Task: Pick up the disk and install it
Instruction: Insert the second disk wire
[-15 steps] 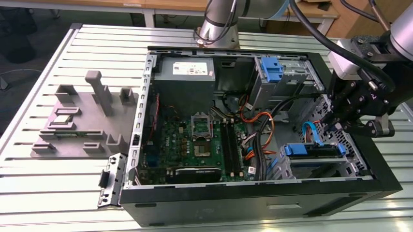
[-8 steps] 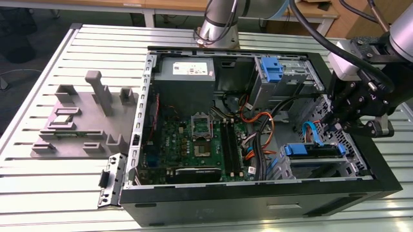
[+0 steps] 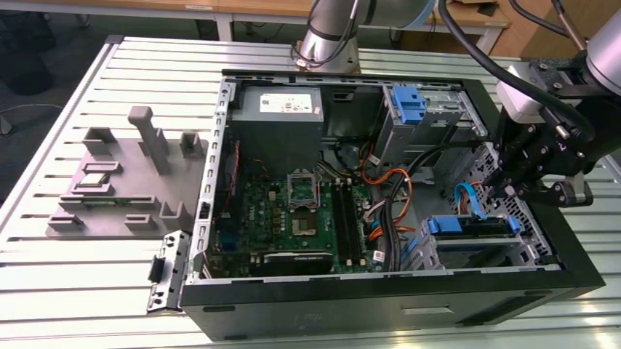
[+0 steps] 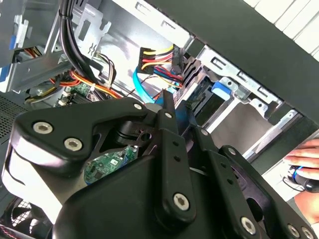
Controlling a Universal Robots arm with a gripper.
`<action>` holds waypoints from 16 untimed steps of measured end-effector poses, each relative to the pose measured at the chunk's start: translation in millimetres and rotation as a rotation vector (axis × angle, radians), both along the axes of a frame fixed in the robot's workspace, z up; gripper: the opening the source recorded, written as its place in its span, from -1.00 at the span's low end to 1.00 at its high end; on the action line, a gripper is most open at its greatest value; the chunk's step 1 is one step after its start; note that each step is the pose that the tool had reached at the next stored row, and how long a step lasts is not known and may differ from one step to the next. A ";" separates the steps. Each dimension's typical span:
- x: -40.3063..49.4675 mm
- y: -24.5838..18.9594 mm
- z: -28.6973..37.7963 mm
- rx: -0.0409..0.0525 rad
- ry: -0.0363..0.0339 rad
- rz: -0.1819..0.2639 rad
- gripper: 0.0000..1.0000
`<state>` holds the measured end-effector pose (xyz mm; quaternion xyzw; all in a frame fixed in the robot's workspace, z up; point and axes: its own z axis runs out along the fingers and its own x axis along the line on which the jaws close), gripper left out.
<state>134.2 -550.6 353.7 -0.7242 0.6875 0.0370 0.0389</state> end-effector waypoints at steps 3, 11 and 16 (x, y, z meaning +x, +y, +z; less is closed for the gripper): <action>5.0 0.6 -0.7 0.0003 0.0035 0.000 -0.53; 9.5 3.0 -4.5 -0.0026 0.0064 0.004 -0.53; 17.2 3.7 -6.3 -0.0023 0.0127 0.004 -0.53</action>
